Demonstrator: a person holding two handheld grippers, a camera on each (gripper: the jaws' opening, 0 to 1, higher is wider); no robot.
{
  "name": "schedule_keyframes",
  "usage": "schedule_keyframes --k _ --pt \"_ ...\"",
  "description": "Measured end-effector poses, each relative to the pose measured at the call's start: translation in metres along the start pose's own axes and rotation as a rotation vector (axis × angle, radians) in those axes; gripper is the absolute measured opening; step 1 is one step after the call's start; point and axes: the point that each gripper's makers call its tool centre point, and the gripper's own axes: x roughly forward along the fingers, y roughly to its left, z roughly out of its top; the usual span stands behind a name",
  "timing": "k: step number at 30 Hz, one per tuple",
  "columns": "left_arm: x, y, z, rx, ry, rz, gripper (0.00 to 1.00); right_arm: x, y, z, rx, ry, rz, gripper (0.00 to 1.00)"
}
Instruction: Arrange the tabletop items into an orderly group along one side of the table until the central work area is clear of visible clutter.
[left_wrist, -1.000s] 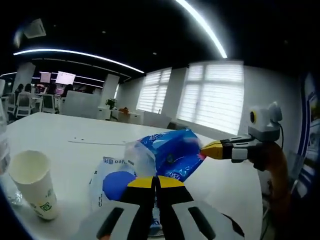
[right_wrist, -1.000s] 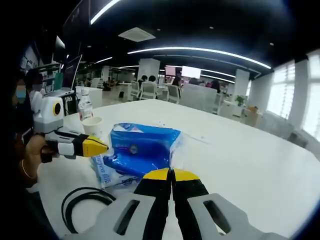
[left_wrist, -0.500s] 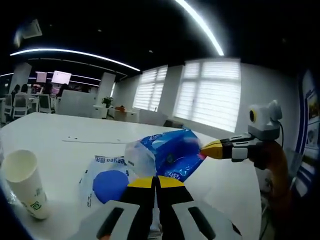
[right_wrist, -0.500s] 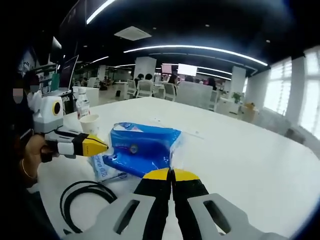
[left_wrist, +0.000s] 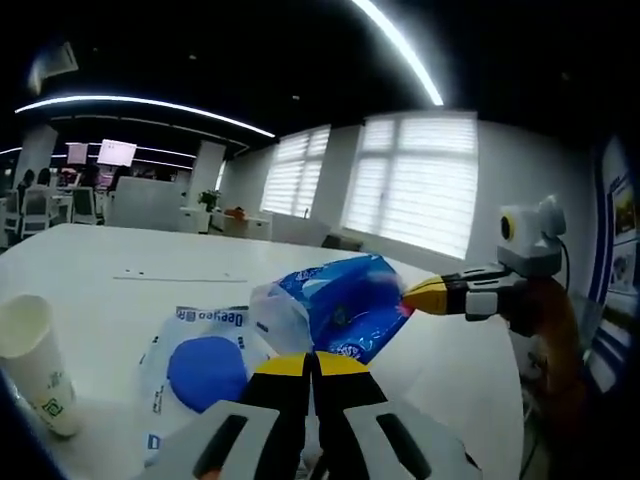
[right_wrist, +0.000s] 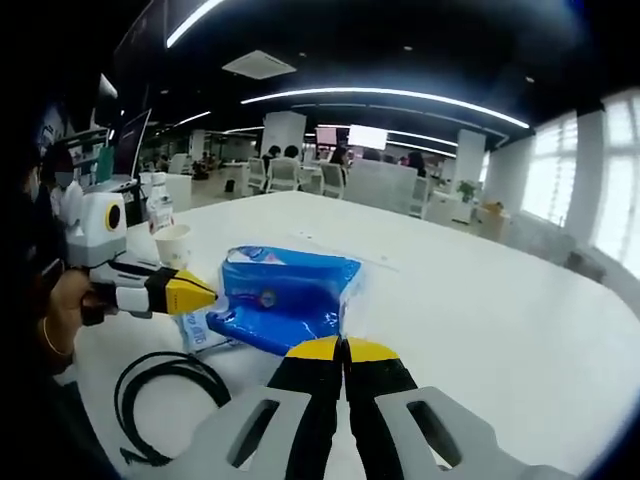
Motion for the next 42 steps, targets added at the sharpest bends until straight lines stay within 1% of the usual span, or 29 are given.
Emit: schedule_keyframes --k 19,24,25,26,31,42 --pt "0.014 -0.008 -0.008 0.01 0.028 -0.022 0.0 -0.004 -0.011 -0.011 0.037 0.009 -0.021 0.0" --pt "0.019 -0.01 -0.013 -0.015 0.051 -0.061 0.0 -0.005 -0.016 -0.013 0.049 0.007 -0.035 0.0" --pt "0.019 -0.01 -0.012 -0.005 0.046 -0.059 0.0 -0.004 -0.017 -0.013 0.058 0.006 -0.031 0.0" --pt "0.02 -0.008 -0.011 0.026 0.042 -0.048 0.0 -0.004 -0.016 -0.013 0.066 0.003 -0.026 0.0" --pt "0.023 -0.011 -0.014 0.043 0.063 -0.054 0.0 -0.001 -0.019 -0.015 0.067 0.008 -0.031 0.0" --pt "0.03 -0.024 -0.004 0.041 0.035 -0.098 0.0 -0.005 -0.035 -0.02 0.092 0.013 -0.068 0.0"
